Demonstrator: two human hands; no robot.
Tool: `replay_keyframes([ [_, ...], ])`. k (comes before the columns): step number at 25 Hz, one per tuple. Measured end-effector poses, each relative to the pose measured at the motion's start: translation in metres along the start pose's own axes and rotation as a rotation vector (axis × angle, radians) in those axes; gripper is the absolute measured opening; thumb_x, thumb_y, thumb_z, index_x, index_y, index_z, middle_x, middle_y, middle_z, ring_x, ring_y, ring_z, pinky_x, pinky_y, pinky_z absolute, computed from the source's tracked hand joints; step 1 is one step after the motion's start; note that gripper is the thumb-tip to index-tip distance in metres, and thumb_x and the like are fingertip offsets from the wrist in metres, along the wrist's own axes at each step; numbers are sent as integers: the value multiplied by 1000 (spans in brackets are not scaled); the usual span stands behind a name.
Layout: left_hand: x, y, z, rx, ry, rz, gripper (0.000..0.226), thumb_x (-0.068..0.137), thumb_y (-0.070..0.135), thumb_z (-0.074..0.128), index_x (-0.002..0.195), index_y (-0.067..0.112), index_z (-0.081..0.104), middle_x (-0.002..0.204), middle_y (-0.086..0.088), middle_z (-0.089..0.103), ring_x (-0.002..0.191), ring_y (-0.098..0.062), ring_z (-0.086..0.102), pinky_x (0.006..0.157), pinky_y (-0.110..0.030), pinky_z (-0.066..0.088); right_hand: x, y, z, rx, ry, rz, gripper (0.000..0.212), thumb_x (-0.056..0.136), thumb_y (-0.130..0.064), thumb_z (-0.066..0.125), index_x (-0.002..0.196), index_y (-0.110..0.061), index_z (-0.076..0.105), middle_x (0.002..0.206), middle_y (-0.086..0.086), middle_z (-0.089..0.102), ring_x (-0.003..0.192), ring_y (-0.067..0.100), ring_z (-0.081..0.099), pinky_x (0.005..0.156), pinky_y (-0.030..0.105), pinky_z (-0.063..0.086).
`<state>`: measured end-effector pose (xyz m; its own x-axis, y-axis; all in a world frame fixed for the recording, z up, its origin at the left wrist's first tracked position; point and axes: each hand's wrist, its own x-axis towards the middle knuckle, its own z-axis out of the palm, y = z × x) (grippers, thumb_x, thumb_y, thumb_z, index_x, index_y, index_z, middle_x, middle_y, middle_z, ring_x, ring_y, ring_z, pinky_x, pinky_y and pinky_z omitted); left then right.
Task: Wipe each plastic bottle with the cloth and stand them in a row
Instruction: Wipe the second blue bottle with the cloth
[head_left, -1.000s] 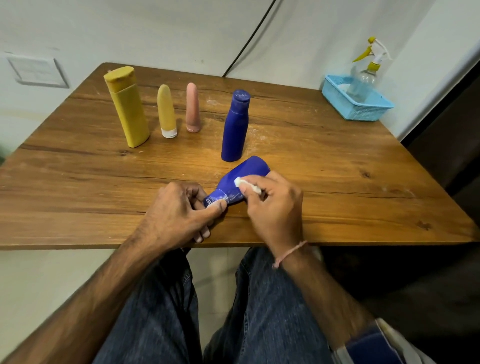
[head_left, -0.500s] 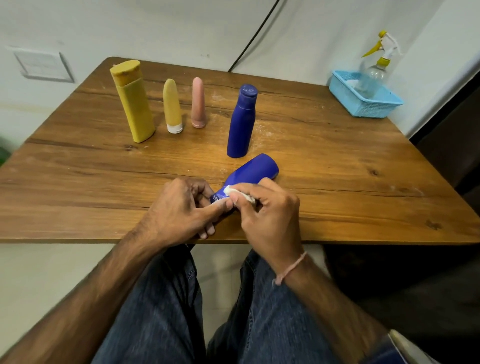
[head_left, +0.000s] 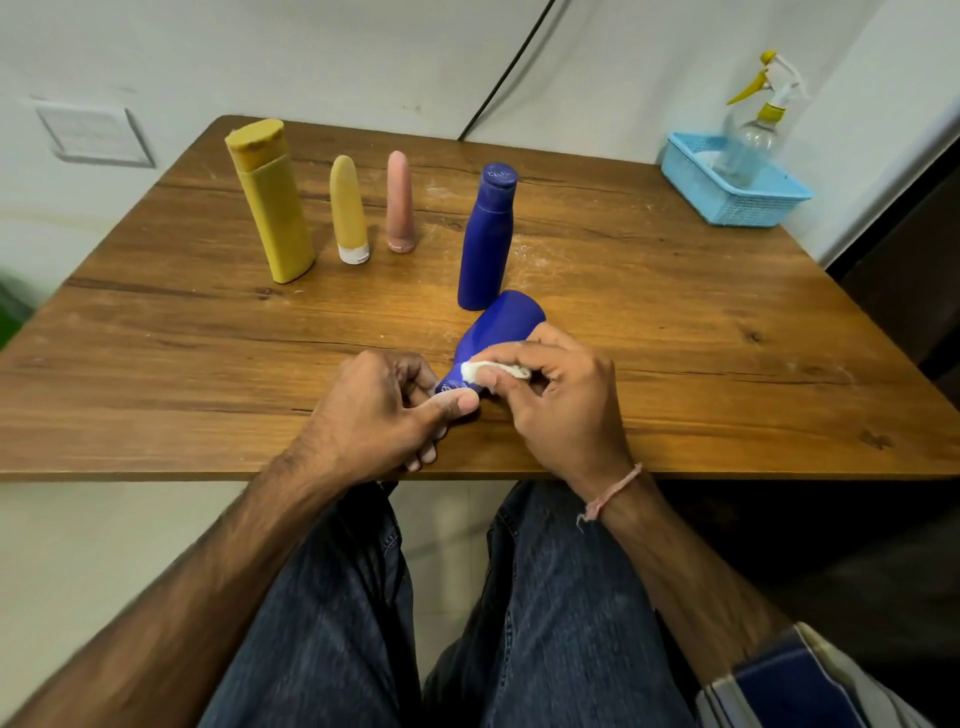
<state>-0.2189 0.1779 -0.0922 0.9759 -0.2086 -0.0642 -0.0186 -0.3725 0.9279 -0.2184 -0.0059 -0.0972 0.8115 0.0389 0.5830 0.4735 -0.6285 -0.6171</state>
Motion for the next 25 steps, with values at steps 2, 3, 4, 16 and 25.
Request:
replay_keyframes([
  [2,-1,0,0,9,7,-4,34,82,40,78,81,8,68,63,-9,73,47,-21,65,51,-39,56,-1,-3,5,-56,37,34,11,85,-12,77,94,-17,80,81,0,65,73,10,62,64,29,53],
  [3,-1,1,-1,8,4,-2,34,83,39,78,81,6,68,62,-10,73,47,-22,65,51,-40,56,-6,-7,8,-55,24,20,12,85,-11,76,95,-16,80,80,1,64,72,10,62,63,28,52],
  [4,-1,1,-1,2,1,2,34,83,37,78,81,4,68,62,-11,73,47,-23,65,51,-38,55,-10,-10,10,-32,-6,-12,12,84,-10,77,95,-15,80,77,1,62,69,9,60,61,23,49],
  [16,1,-3,-4,-84,-43,20,29,92,21,72,78,-3,66,64,-15,71,44,-26,60,43,-26,45,2,6,-11,-153,6,4,10,86,-20,76,96,-20,80,79,-1,61,70,14,58,64,32,50],
  [25,-4,-5,6,-100,216,99,20,87,16,74,106,22,69,60,-8,69,48,-34,67,49,-34,54,45,29,-29,-224,-108,275,19,88,-25,74,107,-26,77,101,-3,67,96,13,62,82,28,52],
])
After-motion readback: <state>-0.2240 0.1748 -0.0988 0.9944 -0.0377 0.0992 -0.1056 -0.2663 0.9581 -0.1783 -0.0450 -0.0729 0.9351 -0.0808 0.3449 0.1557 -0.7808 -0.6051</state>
